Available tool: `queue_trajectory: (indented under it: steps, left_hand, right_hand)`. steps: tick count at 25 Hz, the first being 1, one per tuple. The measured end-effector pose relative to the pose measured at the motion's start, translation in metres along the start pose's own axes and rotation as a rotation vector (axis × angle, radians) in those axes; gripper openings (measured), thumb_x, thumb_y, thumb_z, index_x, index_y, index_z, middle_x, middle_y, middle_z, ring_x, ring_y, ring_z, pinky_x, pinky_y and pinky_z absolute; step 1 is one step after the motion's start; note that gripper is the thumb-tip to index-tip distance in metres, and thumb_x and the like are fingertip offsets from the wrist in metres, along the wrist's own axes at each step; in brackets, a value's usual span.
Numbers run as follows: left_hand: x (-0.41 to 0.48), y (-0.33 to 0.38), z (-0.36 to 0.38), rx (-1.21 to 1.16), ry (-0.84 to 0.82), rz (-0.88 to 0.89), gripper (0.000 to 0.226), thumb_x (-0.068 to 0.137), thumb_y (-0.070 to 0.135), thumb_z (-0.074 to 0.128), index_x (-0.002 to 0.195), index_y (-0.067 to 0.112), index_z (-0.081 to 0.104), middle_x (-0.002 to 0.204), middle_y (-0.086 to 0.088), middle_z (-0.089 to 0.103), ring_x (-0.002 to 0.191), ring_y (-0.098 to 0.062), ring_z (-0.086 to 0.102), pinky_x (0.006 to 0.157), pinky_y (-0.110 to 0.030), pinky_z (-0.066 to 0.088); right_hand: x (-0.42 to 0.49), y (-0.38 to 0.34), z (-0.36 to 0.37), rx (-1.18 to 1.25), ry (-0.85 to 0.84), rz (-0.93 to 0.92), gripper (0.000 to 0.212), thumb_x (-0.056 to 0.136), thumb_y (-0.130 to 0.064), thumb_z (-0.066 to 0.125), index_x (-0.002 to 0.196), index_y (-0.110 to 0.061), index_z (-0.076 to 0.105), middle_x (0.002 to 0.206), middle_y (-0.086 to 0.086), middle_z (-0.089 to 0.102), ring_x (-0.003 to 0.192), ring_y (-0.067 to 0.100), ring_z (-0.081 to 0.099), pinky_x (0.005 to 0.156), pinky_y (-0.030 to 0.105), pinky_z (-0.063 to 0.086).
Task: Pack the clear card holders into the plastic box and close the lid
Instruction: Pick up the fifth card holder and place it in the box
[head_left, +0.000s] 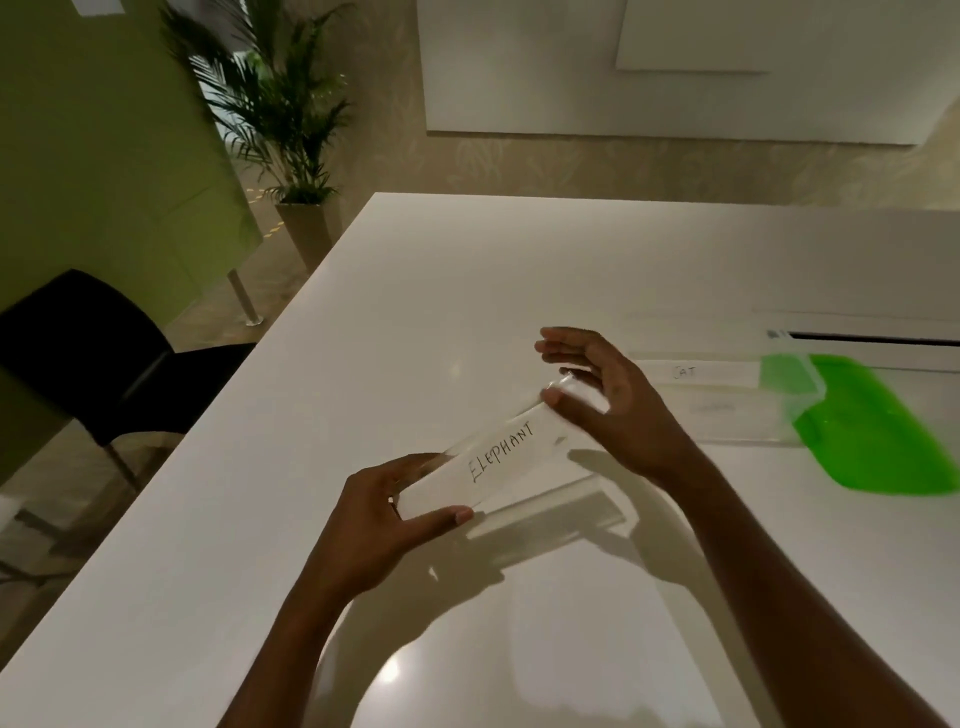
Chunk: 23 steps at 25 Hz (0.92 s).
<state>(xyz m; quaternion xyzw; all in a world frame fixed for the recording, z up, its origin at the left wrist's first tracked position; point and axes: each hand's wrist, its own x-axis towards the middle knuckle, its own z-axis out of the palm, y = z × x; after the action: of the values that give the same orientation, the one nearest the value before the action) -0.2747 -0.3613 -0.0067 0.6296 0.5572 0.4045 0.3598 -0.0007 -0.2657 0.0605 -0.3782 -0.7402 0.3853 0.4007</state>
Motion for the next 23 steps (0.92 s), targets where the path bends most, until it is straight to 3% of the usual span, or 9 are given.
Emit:
queue_trajectory:
  steps: [2, 5, 9, 15, 19, 23]
  left_hand:
    - [0.013, 0.012, 0.008, 0.106, 0.0, 0.043, 0.062, 0.061, 0.073, 0.085, 0.119, 0.058, 0.068, 0.11, 0.036, 0.072, 0.098, 0.008, 0.072, 0.071, -0.016, 0.061]
    - [0.036, 0.033, 0.025, 0.224, -0.016, 0.126, 0.065, 0.061, 0.077, 0.083, 0.121, 0.057, 0.066, 0.109, 0.046, 0.066, 0.102, 0.015, 0.065, 0.071, -0.009, 0.055]
    - [0.071, 0.061, 0.051, 0.228, -0.052, 0.194, 0.062, 0.066, 0.068, 0.086, 0.123, 0.051, 0.067, 0.102, 0.042, 0.069, 0.098, 0.014, 0.066, 0.07, -0.005, 0.051]
    - [0.138, 0.096, 0.105, 0.251, -0.079, 0.28, 0.062, 0.07, 0.051, 0.091, 0.126, 0.037, 0.07, 0.116, 0.022, 0.073, 0.105, 0.009, 0.066, 0.083, -0.007, 0.049]
    - [0.192, 0.11, 0.141, 0.299, -0.106, 0.304, 0.062, 0.07, 0.043, 0.094, 0.126, 0.027, 0.071, 0.121, 0.013, 0.073, 0.109, -0.004, 0.067, 0.092, -0.022, 0.052]
    - [0.238, 0.117, 0.17, 0.434, -0.143, 0.295, 0.055, 0.07, 0.042, 0.093, 0.119, 0.024, 0.075, 0.108, 0.004, 0.075, 0.096, -0.015, 0.067, 0.08, -0.03, 0.053]
  right_hand:
    - [0.0, -0.005, -0.026, -0.374, -0.124, -0.059, 0.06, 0.08, -0.059, 0.077, 0.133, -0.041, 0.057, 0.131, -0.023, 0.062, 0.126, 0.002, 0.058, 0.106, 0.033, 0.049]
    - [-0.002, -0.007, -0.064, -0.589, -0.25, 0.029, 0.064, 0.067, -0.069, 0.08, 0.125, -0.052, 0.058, 0.117, -0.03, 0.064, 0.112, -0.004, 0.059, 0.092, 0.028, 0.052]
    - [-0.007, 0.002, -0.11, -0.648, -0.262, 0.088, 0.076, 0.057, -0.07, 0.083, 0.126, -0.054, 0.056, 0.111, -0.041, 0.061, 0.107, -0.008, 0.058, 0.086, 0.022, 0.052]
    - [-0.006, 0.034, -0.177, -0.684, -0.109, 0.096, 0.07, 0.063, -0.068, 0.081, 0.127, -0.049, 0.061, 0.124, -0.028, 0.067, 0.109, -0.001, 0.061, 0.091, 0.025, 0.051]
    - [0.012, 0.066, -0.215, -0.682, -0.039, 0.168, 0.073, 0.057, -0.071, 0.078, 0.126, -0.05, 0.063, 0.122, -0.025, 0.07, 0.104, -0.003, 0.063, 0.087, 0.026, 0.052]
    - [0.027, 0.108, -0.237, -0.703, -0.025, 0.228, 0.072, 0.059, -0.065, 0.083, 0.126, -0.045, 0.066, 0.12, -0.02, 0.073, 0.098, 0.001, 0.066, 0.085, 0.029, 0.057]
